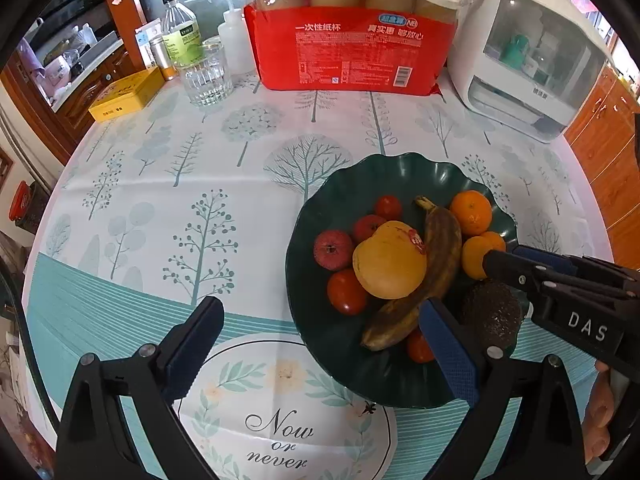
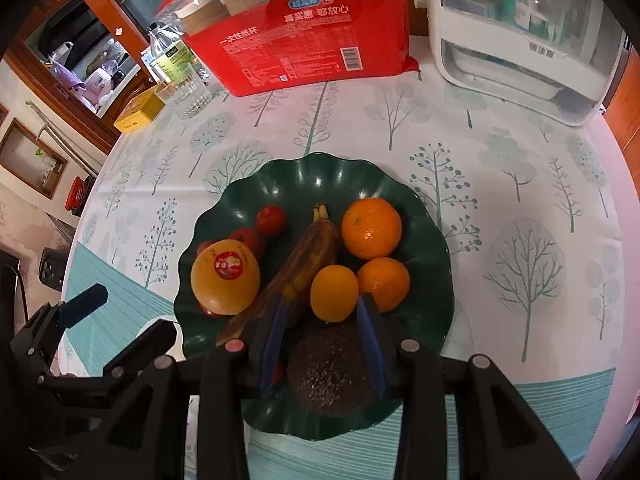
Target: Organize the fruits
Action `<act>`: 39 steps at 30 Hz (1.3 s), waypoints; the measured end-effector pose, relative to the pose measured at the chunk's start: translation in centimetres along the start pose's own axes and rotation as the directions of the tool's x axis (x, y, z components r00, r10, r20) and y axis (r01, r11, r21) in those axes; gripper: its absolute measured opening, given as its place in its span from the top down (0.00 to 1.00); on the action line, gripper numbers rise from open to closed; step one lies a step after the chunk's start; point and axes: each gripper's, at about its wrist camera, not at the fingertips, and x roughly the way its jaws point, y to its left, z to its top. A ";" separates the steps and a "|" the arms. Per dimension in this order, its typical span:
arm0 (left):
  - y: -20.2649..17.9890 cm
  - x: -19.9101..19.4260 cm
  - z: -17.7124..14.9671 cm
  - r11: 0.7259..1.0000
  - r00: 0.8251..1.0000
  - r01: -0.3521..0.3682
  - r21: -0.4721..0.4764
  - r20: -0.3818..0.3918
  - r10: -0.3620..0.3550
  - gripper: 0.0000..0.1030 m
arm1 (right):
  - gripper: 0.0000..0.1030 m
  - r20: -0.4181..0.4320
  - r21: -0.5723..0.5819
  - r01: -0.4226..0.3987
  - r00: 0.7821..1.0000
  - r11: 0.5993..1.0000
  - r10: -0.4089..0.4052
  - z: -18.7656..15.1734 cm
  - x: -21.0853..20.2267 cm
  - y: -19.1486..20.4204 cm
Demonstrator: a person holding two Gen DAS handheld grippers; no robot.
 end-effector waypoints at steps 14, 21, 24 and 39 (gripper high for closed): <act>1.6 -5.4 -1.1 1.000 0.998 0.016 -0.027 0.068 -0.014 0.05 | 0.64 0.053 -0.004 0.001 0.999 1.000 -0.001 -2.3 -4.5 2.2; 2.7 -9.5 -2.8 1.000 0.994 0.022 -0.009 0.111 -0.020 0.05 | 0.64 0.097 0.007 0.019 0.995 1.000 -0.020 -4.9 -8.3 4.2; 3.7 -11.4 -4.0 1.000 0.992 0.027 -0.012 0.122 -0.025 0.05 | 0.63 0.112 0.006 0.037 0.993 0.999 -0.037 -6.2 -9.5 5.3; 9.5 -18.4 -9.8 0.999 0.985 0.032 -0.021 0.171 -0.028 0.05 | 0.60 0.186 0.033 0.064 0.980 0.997 -0.069 -12.8 -14.3 11.7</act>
